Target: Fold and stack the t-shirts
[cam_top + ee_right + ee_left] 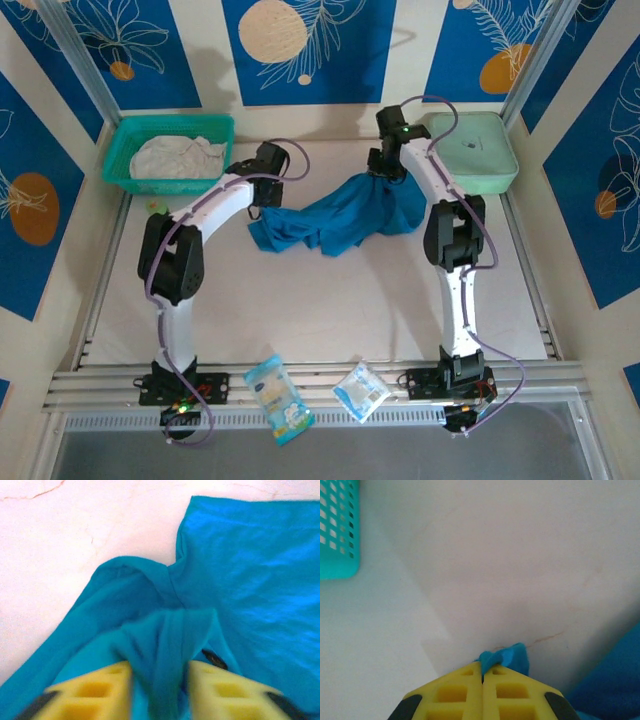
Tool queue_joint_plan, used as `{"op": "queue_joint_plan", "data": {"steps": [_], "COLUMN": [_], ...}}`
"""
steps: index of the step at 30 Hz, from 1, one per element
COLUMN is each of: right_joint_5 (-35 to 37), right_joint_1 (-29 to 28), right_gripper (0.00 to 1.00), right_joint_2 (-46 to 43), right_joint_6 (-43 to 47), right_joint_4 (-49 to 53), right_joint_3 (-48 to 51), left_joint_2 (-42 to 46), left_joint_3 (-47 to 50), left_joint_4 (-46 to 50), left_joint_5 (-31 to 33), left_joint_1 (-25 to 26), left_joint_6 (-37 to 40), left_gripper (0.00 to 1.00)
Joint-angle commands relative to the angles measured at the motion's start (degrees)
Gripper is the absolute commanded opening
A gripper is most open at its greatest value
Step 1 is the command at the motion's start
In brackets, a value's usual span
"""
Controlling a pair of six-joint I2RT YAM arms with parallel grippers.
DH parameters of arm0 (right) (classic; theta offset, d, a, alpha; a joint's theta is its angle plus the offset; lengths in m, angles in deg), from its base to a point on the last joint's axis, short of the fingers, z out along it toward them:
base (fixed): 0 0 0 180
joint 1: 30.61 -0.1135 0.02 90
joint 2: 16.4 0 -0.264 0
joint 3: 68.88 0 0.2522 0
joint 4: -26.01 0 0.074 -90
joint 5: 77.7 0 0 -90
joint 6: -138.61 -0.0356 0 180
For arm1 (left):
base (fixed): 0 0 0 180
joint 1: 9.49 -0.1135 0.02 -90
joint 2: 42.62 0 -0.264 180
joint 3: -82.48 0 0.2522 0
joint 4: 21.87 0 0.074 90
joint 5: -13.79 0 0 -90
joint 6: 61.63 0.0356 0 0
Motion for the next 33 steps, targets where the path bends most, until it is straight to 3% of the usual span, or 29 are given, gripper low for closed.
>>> {"op": "queue_joint_plan", "data": {"steps": [1, 5, 9, 13, 19, 33], "right_joint_5": [-3.06, -1.22, 1.0, -1.04, -2.05, -2.22], "right_joint_1": [-0.32, -2.93, -7.08, -9.71, -11.13, -13.0], "right_gripper": [0.58, 0.6, 0.5, 0.36, 0.22, 0.26], "right_joint_2": [-2.23, -14.94, -29.39, -34.42, -30.07, -19.22], "right_joint_6": [1.02, -2.22, -8.5, -14.24, -18.12, -18.96], "right_joint_4": [3.32, -2.74, -8.97, -11.46, -14.54, -16.83], "right_joint_3": [-0.76, 17.95, 39.7, 51.37, 55.43, 48.73], "left_joint_2": [-1.17, -1.87, -2.4, -2.08, -0.41, 1.06], "left_joint_3": [-2.17, -1.8, -1.52, -1.03, 0.99, 3.98], "left_joint_4": [0.43, 0.23, -0.01, -0.52, -1.35, -2.65], "left_joint_5": [2.38, 2.81, 1.87, 1.21, 0.03, -1.67], "left_joint_1": [-0.03, -0.12, -0.12, -0.12, -0.12, -0.12], "left_joint_6": [0.35, 0.04, -0.35, -0.82, -1.61, -3.2], "left_gripper": [0.0, 0.0, 0.0, 0.0, 0.0, 0.0]}}
